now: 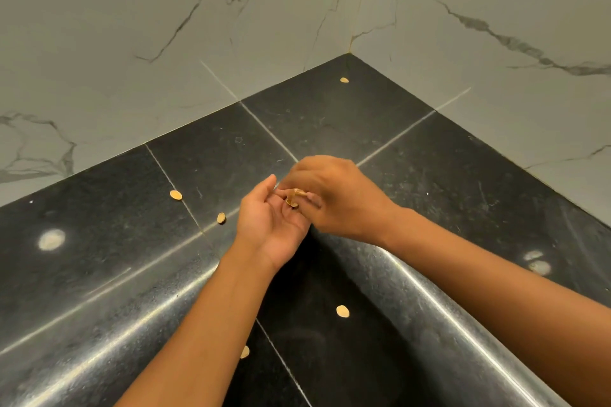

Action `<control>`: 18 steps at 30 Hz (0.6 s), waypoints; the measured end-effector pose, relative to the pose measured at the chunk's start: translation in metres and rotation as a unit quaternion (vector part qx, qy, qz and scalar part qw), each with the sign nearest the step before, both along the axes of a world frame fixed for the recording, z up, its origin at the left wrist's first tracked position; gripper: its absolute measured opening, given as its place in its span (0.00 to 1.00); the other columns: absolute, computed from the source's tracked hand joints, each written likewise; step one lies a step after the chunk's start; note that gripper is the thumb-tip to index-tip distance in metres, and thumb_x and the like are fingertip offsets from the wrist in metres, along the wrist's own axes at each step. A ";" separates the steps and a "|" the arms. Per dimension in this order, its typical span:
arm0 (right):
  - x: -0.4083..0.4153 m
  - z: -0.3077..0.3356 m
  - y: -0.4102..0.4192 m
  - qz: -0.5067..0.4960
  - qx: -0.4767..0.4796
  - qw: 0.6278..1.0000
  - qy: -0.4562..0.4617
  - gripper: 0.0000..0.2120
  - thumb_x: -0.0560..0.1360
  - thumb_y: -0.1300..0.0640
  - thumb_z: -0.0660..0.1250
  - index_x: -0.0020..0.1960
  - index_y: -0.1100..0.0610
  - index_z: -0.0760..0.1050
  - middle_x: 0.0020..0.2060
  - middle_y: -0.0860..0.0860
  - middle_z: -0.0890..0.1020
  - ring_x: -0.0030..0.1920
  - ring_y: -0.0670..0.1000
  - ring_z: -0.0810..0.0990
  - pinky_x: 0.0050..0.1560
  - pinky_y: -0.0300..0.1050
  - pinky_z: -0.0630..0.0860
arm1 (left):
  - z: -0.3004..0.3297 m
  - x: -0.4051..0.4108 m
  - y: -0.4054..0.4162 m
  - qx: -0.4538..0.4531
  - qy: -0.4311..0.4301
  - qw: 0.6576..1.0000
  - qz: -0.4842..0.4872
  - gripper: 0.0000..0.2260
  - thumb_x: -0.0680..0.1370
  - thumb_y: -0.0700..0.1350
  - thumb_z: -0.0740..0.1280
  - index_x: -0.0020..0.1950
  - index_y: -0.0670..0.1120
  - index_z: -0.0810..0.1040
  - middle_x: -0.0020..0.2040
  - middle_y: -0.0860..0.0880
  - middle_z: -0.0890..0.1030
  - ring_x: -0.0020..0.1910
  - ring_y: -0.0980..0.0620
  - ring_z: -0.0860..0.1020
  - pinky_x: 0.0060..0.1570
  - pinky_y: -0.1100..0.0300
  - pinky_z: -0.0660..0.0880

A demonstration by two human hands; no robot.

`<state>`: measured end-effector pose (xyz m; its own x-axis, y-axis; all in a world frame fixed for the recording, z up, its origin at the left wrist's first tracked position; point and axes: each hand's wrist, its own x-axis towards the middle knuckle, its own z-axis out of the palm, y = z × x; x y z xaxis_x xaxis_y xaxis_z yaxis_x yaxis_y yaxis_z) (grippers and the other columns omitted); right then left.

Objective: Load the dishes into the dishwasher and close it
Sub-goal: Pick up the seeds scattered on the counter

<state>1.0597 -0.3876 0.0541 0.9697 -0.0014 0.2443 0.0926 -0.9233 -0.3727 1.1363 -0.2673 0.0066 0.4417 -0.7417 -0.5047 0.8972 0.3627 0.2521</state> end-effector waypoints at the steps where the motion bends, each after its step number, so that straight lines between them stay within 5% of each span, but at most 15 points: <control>1: -0.001 -0.001 -0.001 -0.003 0.003 1.000 -0.014 0.10 0.75 0.63 0.70 0.54 0.57 0.85 0.46 0.50 0.84 0.47 0.51 0.82 0.49 0.47 0.78 | 0.000 -0.001 0.000 0.001 0.001 1.000 0.004 0.19 0.86 0.48 0.56 0.61 0.33 0.76 0.46 0.38 0.83 0.40 0.44 0.85 0.41 0.54 0.83; 6: 0.010 -0.012 -0.040 -0.110 0.000 0.989 -0.103 0.11 0.75 0.64 0.71 0.57 0.60 0.84 0.48 0.52 0.86 0.47 0.51 0.84 0.51 0.46 0.80 | -0.004 -0.001 0.004 -0.010 0.008 1.000 0.011 0.24 0.86 0.48 0.54 0.72 0.30 0.70 0.68 0.30 0.77 0.69 0.33 0.76 0.74 0.43 0.68; 11: 0.055 -0.030 -0.110 -0.233 -0.049 0.971 0.015 0.17 0.79 0.59 0.68 0.67 0.58 0.79 0.61 0.56 0.83 0.63 0.58 0.81 0.65 0.55 0.76 | -0.009 0.003 0.014 -0.007 0.014 1.000 0.017 0.24 0.85 0.47 0.56 0.73 0.30 0.69 0.68 0.29 0.76 0.69 0.31 0.76 0.75 0.41 0.67; 18: 0.117 -0.050 -0.170 -0.289 -0.052 0.948 0.122 0.24 0.81 0.59 0.65 0.76 0.59 0.70 0.73 0.59 0.74 0.72 0.62 0.73 0.71 0.56 0.70 | -0.009 0.018 0.016 -0.019 0.005 1.000 0.022 0.24 0.86 0.48 0.55 0.72 0.29 0.70 0.68 0.30 0.77 0.68 0.31 0.76 0.74 0.41 0.68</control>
